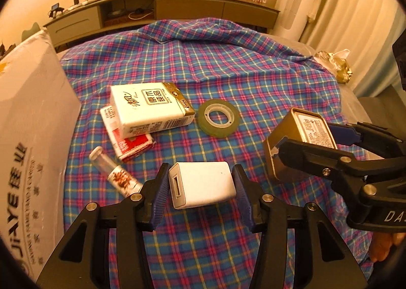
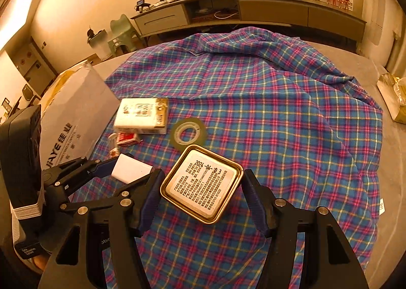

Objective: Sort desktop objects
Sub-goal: 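Carry the white charger in the left tool while the right tool carries the tin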

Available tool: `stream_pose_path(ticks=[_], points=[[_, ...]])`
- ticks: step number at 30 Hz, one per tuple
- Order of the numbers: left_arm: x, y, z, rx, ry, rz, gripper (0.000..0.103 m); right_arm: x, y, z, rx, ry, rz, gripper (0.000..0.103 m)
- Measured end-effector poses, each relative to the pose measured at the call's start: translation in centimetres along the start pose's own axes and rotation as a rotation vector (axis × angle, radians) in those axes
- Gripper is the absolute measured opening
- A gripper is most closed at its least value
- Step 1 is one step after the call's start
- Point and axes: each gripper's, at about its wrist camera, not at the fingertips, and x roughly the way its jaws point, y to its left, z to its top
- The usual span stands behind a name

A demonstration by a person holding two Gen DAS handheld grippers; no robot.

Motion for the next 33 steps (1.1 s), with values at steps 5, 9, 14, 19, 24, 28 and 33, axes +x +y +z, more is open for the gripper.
stream_pose_path(ticks=[5, 9, 14, 19, 24, 28, 33], points=[[-2.1, -0.3, -0.9, -0.003, -0.014, 0.009, 0.051, -1.2, 1.1, -0.7, -0.021, -0.012, 0.009, 0.063], [-3.8, -0.3, -2.0, -0.007, -0.022, 0.015, 0.051, -2.2, 1.8, -1.3, -0.031, -0.024, 0.021, 0.063], [-6.1, -0.3, -3.3, -0.004, -0.031, 0.022, 0.051, -3.2, 2.9, -2.3, -0.036, -0.035, 0.033, 0.063], [-8.4, -0.1, -4.4, -0.014, -0.052, 0.027, 0.051, -3.8, 4.2, -3.1, -0.043, -0.048, 0.044, 0.063], [-10.7, 0.3, -5.3, -0.018, -0.074, 0.032, 0.051, -4.3, 5.6, -4.0, -0.057, -0.062, 0.044, 0.063], [-12.1, 0.6, -6.2, -0.025, -0.083, 0.027, 0.051, -5.4, 6.8, -5.0, -0.052, -0.084, 0.057, 0.063], [-14.0, 1.2, -7.2, -0.032, -0.107, 0.025, 0.051, -7.6, 8.7, -5.7, -0.083, -0.12, 0.066, 0.063]])
